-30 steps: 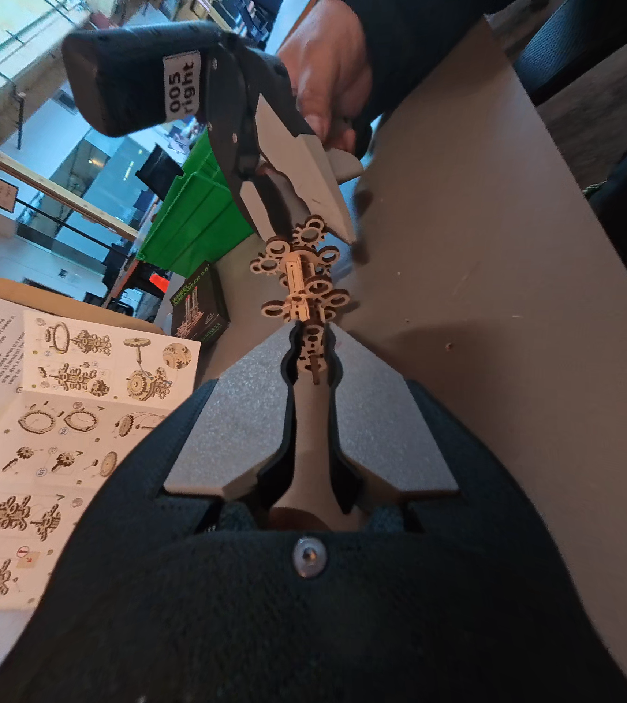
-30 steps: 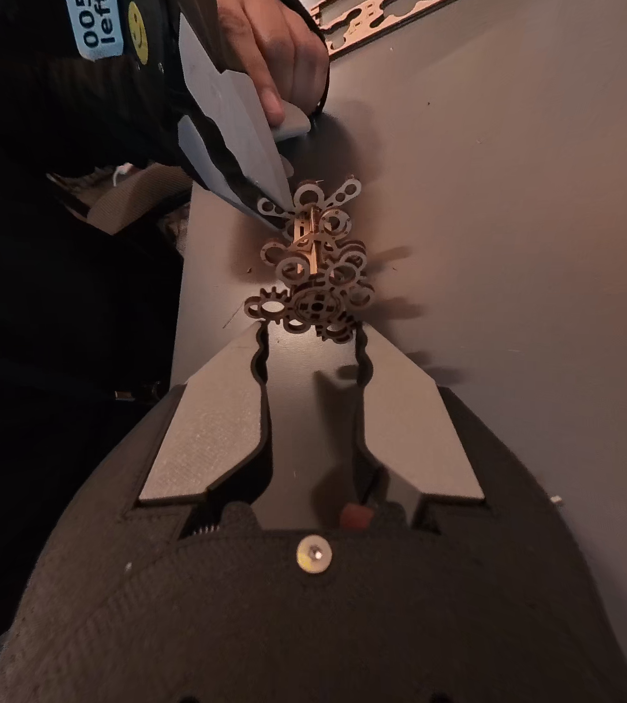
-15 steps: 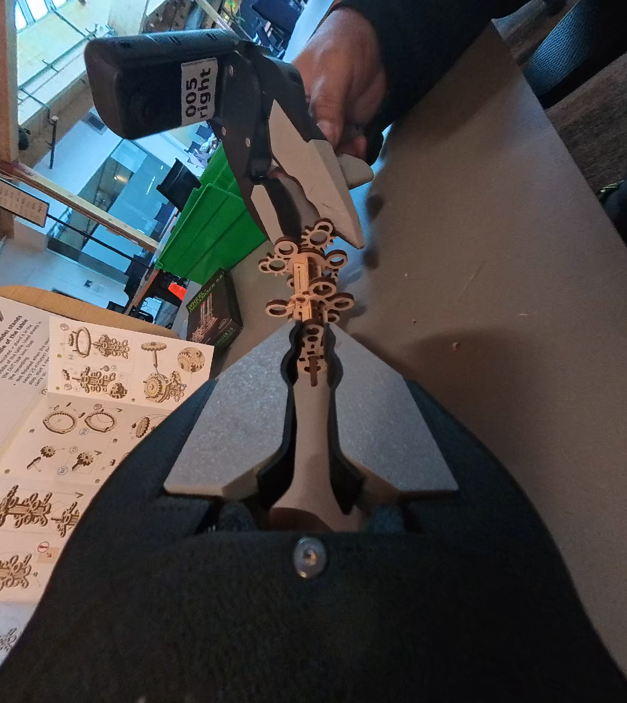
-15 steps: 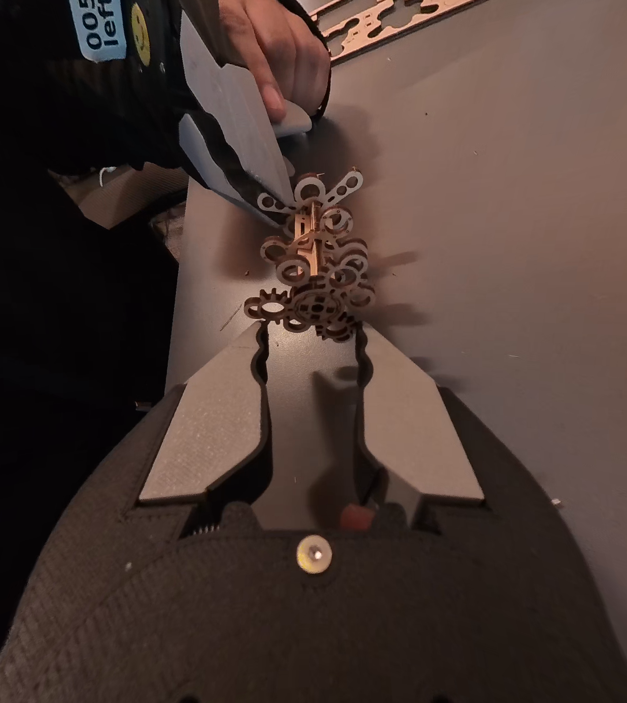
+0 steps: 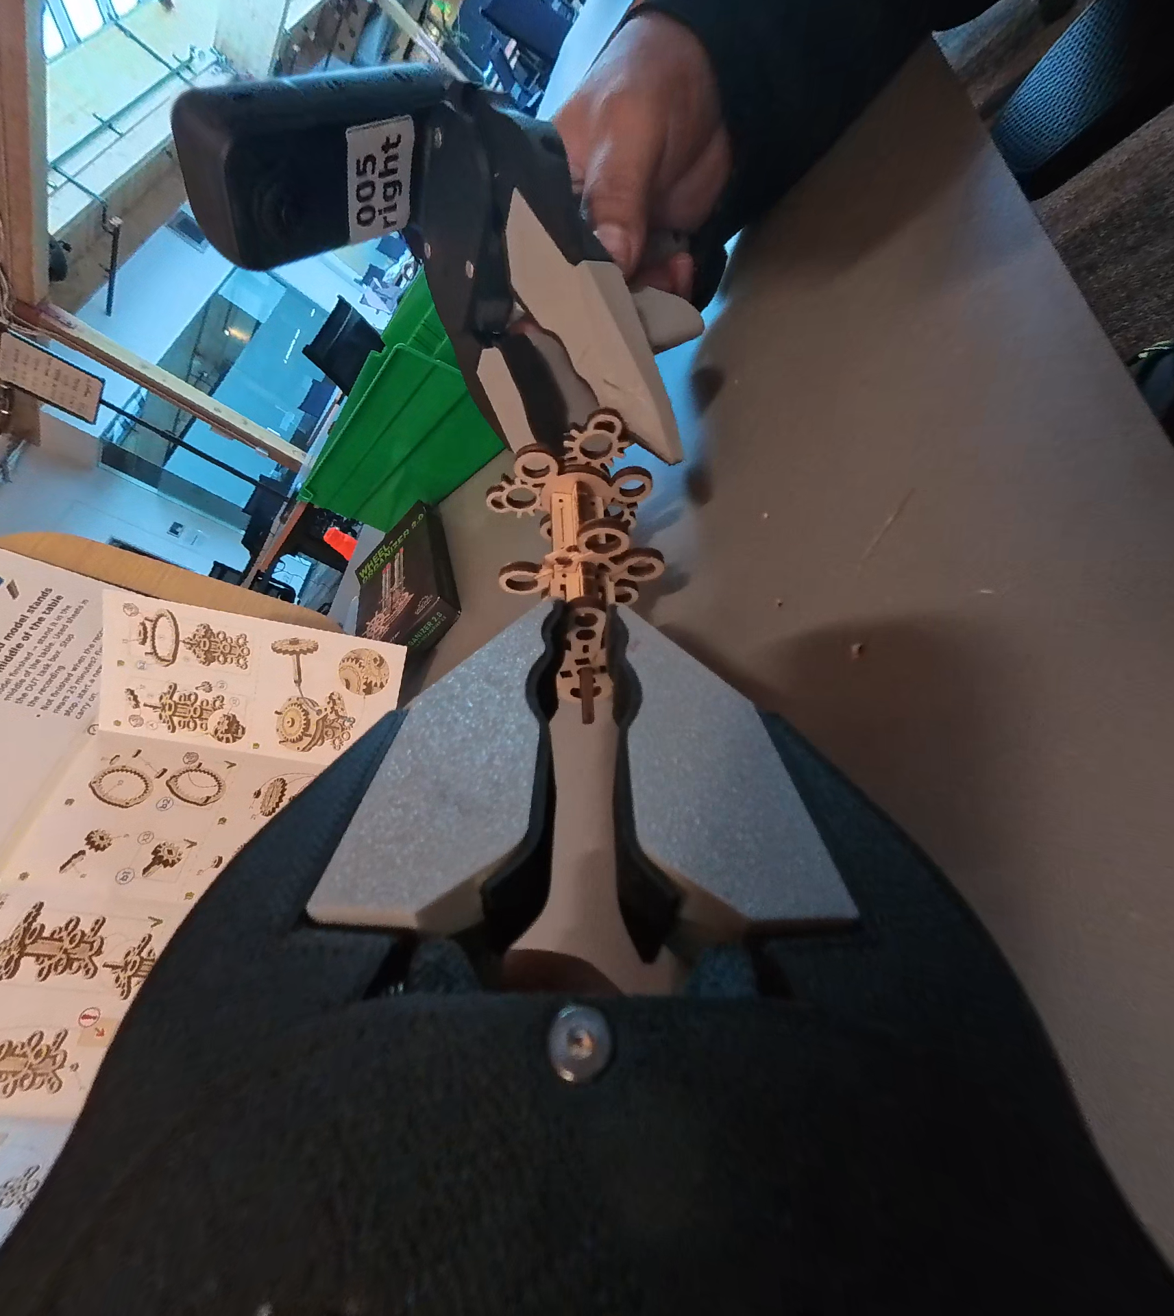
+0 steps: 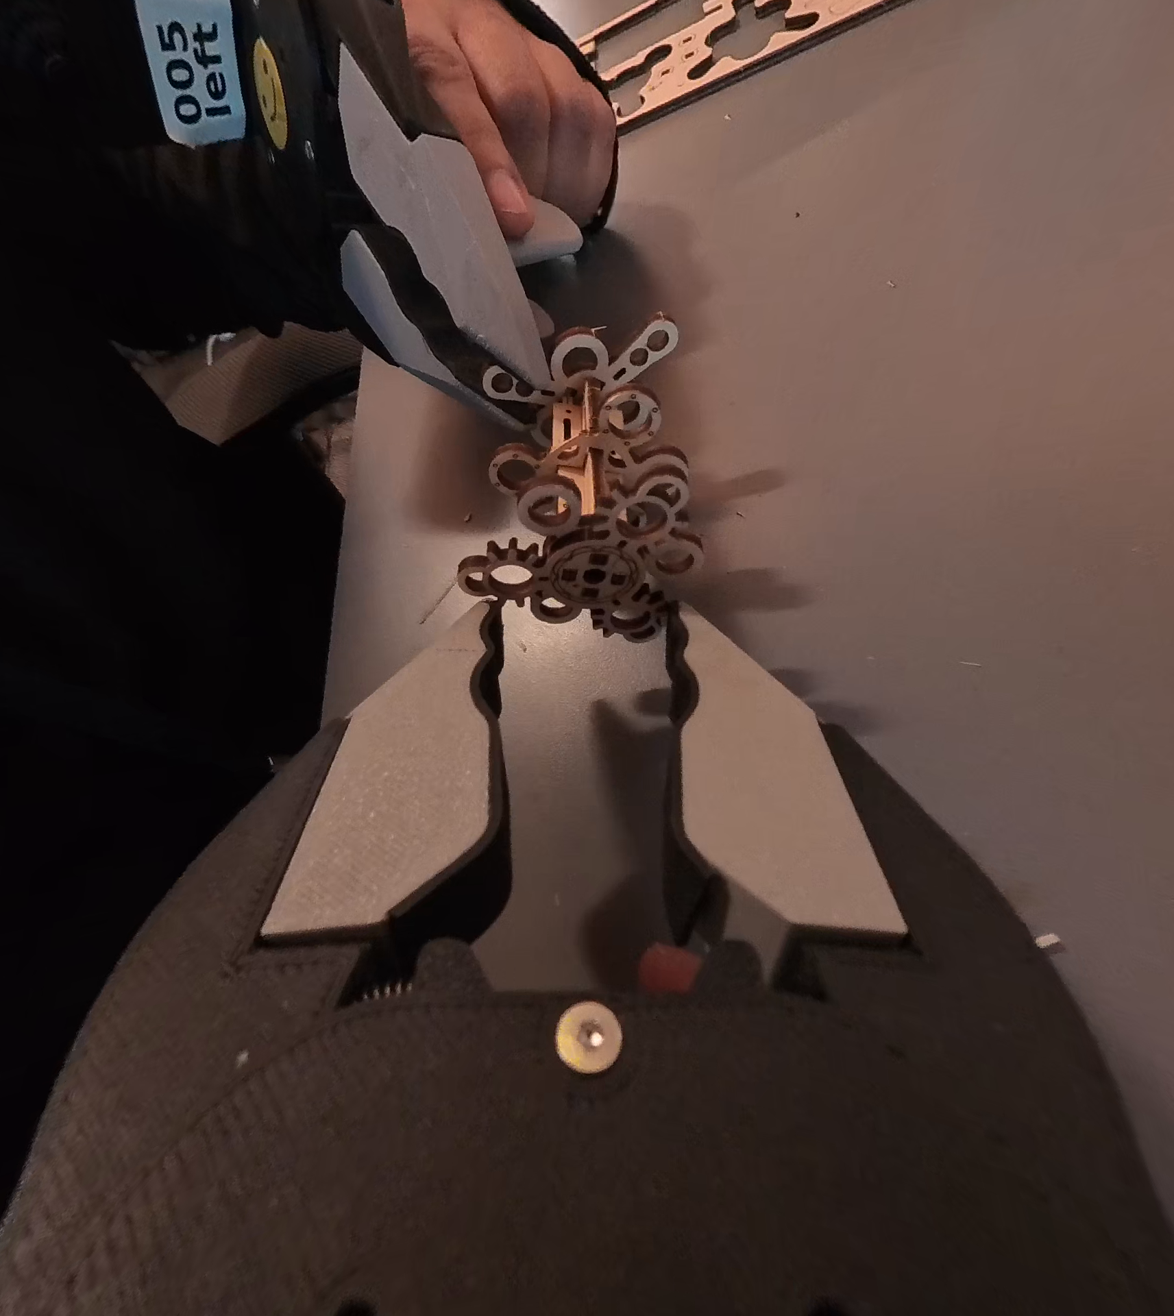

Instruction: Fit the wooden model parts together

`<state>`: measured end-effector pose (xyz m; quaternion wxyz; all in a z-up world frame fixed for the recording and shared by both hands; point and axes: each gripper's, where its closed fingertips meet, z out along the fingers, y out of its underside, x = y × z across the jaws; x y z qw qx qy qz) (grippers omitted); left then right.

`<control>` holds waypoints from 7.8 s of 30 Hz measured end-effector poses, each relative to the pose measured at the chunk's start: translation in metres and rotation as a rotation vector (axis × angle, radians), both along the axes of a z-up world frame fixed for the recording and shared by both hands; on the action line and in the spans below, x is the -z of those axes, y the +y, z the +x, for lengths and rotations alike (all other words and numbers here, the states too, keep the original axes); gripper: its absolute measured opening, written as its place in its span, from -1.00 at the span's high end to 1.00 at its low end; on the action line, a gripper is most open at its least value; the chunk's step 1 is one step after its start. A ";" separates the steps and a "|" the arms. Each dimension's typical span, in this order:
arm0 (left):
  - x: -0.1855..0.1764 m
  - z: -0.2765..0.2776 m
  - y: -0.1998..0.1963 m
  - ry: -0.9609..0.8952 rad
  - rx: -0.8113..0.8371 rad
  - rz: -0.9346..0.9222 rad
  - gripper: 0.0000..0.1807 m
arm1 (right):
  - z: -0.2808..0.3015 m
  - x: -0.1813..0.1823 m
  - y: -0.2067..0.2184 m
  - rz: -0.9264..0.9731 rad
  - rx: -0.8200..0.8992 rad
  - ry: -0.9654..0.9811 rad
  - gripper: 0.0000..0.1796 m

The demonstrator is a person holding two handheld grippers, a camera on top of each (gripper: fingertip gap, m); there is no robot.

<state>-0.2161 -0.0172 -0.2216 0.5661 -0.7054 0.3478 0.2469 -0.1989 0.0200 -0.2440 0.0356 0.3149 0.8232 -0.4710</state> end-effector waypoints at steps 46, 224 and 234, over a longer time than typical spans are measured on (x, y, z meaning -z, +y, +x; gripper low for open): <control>-0.010 0.001 -0.001 -0.034 0.023 0.056 0.92 | -0.001 -0.009 -0.001 -0.168 0.005 -0.121 0.52; 0.028 -0.010 -0.009 -0.282 -0.122 -0.393 0.90 | -0.011 -0.001 0.002 -0.279 0.062 -0.338 0.57; 0.026 -0.013 -0.008 -0.241 -0.135 -0.365 0.92 | -0.011 -0.001 0.001 -0.271 0.057 -0.331 0.57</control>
